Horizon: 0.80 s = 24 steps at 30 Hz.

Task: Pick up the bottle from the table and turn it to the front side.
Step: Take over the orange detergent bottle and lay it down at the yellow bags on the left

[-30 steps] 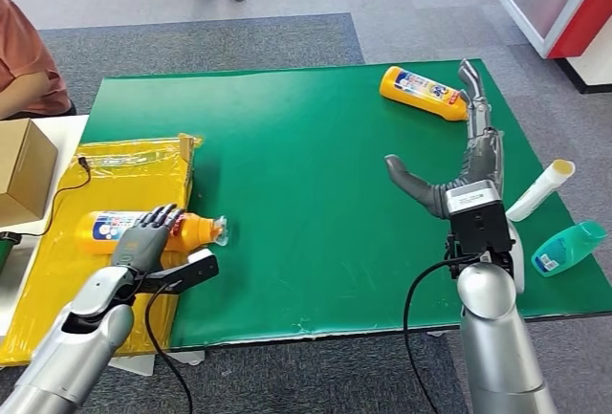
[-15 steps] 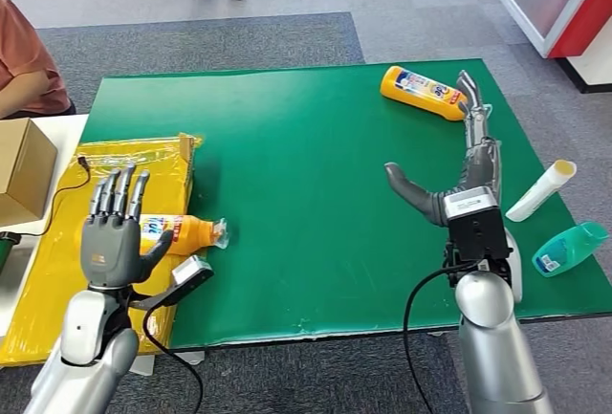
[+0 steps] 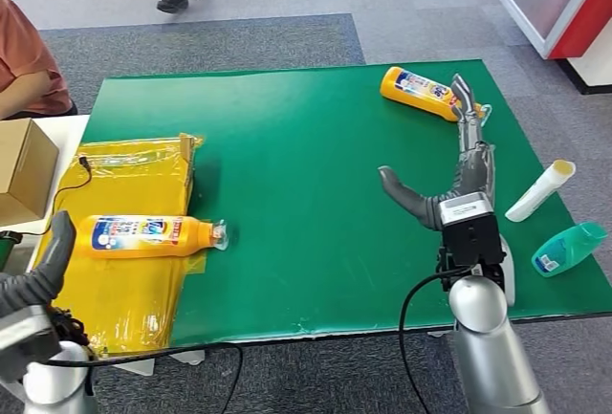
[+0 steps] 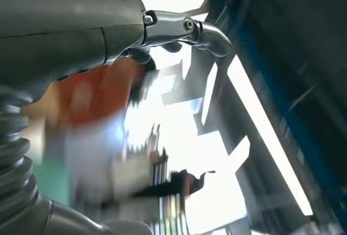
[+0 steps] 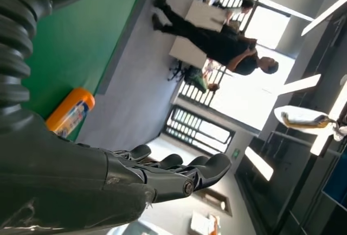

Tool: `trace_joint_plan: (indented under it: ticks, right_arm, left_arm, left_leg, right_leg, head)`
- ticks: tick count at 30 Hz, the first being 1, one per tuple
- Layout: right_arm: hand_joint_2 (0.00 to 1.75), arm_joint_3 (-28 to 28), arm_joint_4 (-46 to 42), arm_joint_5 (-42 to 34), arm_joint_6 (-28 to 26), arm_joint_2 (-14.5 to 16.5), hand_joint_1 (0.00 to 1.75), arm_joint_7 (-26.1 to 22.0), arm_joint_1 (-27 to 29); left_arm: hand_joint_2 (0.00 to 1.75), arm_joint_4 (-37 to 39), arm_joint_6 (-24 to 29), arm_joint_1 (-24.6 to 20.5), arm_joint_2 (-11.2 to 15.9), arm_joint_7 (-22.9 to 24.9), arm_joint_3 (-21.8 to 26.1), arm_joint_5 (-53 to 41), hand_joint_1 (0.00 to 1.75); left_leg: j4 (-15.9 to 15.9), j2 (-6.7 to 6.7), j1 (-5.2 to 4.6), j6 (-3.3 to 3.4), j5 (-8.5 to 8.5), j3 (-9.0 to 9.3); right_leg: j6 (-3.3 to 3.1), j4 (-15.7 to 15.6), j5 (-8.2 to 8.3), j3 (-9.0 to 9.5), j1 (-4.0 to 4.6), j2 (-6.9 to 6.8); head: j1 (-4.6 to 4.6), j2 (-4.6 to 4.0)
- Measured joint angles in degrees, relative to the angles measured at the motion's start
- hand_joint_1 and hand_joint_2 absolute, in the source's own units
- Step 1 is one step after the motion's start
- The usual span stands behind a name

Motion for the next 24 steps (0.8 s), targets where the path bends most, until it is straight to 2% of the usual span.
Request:
trace_joint_plan:
  ticks: [2, 4, 7, 9, 13, 20, 24]
  right_arm:
    - [1.75, -0.05, -0.33, -5.66, 4.0, -0.59, 0.0, -0.54, 0.55]
    - [1.75, -0.1, -0.36, -12.16, 9.41, -1.19, 0.0, -0.79, 0.89]
    - [1.75, -0.09, 0.14, -20.11, 16.57, -2.29, 0.0, -0.77, 1.04]
    - [1.75, -0.08, 0.69, -23.42, 19.35, -3.04, 0.0, -0.72, 0.96]
    - [1.75, -0.08, 1.65, -26.41, 21.68, -4.13, 0.0, -0.68, 0.8]
    - [1.75, -0.08, 2.6, -28.62, 23.57, -5.06, 0.0, -0.63, 0.64]
    - [1.75, -0.08, 2.65, -28.78, 23.92, -5.18, 0.0, -0.63, 0.65]
  left_arm:
    - [1.75, -0.22, -12.16, 0.14, 2.98, 2.35, -2.58, 16.72, 0.0]
    - [1.75, -0.08, -22.7, 0.16, 5.03, 2.71, -3.47, 27.28, 0.0]
    - [1.75, 0.82, -33.35, 0.17, 6.9, 3.22, -3.31, 35.29, 0.0]
    - [1.75, 1.85, -37.98, 0.22, 7.57, 3.7, -3.09, 38.42, 0.0]
    - [1.75, 3.44, -42.67, 0.45, 8.39, 4.28, -2.94, 41.32, 0.0]
    - [1.75, 4.58, -47.35, 0.75, 9.16, 5.71, -2.94, 43.27, 0.0]
    - [1.75, 4.75, -48.25, 0.86, 9.22, 5.91, -2.98, 43.43, 0.0]
  left_leg:
    - [-0.01, -0.01, 0.02, -0.02, -0.01, -0.01]
    - [-0.01, 0.01, 0.02, -0.05, -0.03, 0.0]
    - [0.0, 0.01, -0.01, -0.03, -0.03, 0.01]
    - [0.0, -0.01, -0.01, 0.01, -0.02, -0.01]
    - [0.0, -0.02, -0.02, 0.05, -0.05, -0.01]
    - [0.0, -0.01, -0.01, 0.04, -0.05, -0.01]
    - [0.0, -0.01, -0.01, 0.04, -0.05, -0.01]
  right_leg:
    - [-0.02, 0.01, 0.0, 0.01, 0.02, 0.01]
    - [-0.03, 0.02, 0.02, 0.0, 0.02, 0.05]
    - [-0.01, 0.0, 0.01, 0.02, -0.01, 0.04]
    - [0.01, 0.0, 0.0, 0.05, -0.02, 0.02]
    - [0.01, -0.01, 0.01, 0.05, -0.02, 0.02]
    - [0.01, 0.0, 0.0, 0.03, -0.01, 0.03]
    - [0.01, 0.0, 0.0, 0.03, -0.02, 0.03]
  head:
    - [0.01, 0.0]
    - [0.01, 0.0]
    - [0.02, 0.0]
    - [0.02, 0.0]
    - [0.02, 0.0]
    - [0.01, 0.0]
    - [0.02, 0.0]
